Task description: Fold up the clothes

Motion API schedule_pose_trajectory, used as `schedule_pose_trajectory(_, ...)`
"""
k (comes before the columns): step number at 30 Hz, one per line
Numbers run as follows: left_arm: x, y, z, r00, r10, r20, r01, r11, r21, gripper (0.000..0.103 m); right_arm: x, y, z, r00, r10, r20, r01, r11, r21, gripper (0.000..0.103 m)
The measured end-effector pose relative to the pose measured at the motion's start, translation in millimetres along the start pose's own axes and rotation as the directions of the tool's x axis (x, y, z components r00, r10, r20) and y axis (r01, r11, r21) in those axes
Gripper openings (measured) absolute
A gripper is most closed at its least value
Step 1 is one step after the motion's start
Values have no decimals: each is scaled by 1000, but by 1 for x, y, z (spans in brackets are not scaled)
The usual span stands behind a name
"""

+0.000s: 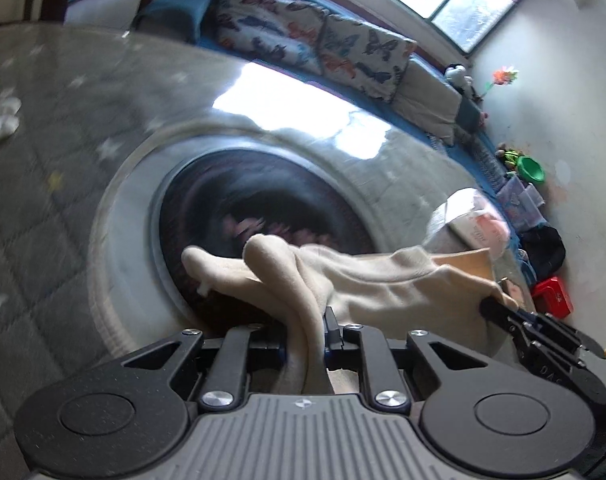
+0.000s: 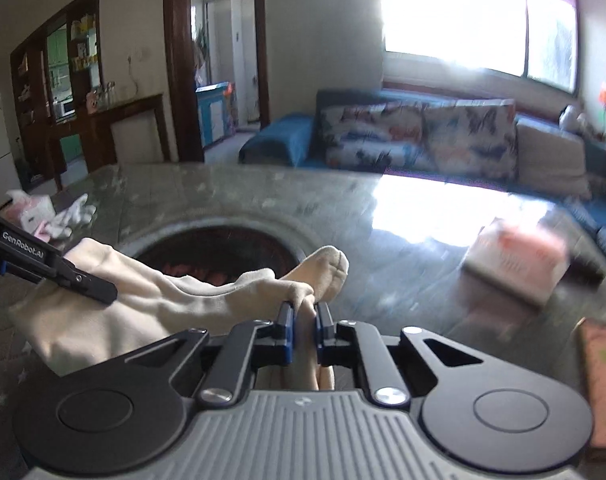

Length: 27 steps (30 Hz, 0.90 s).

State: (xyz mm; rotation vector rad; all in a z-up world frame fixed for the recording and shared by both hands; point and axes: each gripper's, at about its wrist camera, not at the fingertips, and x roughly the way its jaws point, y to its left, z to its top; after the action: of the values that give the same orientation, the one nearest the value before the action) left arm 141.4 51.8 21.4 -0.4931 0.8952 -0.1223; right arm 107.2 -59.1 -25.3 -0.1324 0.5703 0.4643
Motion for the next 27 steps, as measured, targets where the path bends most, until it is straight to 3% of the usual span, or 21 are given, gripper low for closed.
schedule_pose_trajectory(9, 24, -66, 27, 999, -46, 14, 44, 991, 124, 16, -18, -43, 23, 990, -133, 44, 133, 991, 2, 9)
schedule_pose_trajectory(14, 47, -98, 37, 997, -74, 10, 71, 983, 169, 8, -21, -66, 25, 981, -191, 36, 190, 982, 20, 9)
schedule_pose_trajectory(18, 62, -114, 42, 996, -93, 6, 91, 979, 184, 5, -23, -85, 27, 971, -237, 30, 236, 971, 33, 7)
schedule_pose_trajectory(24, 86, -123, 43, 997, -67, -28, 72, 974, 213, 5, -17, -102, 22, 963, -271, 7, 271, 962, 44, 7)
schedule_pose_trajectory(27, 97, -120, 41, 998, -39, -44, 48, 976, 211, 11, -12, -106, 17, 960, -278, -8, 278, 959, 47, 7)
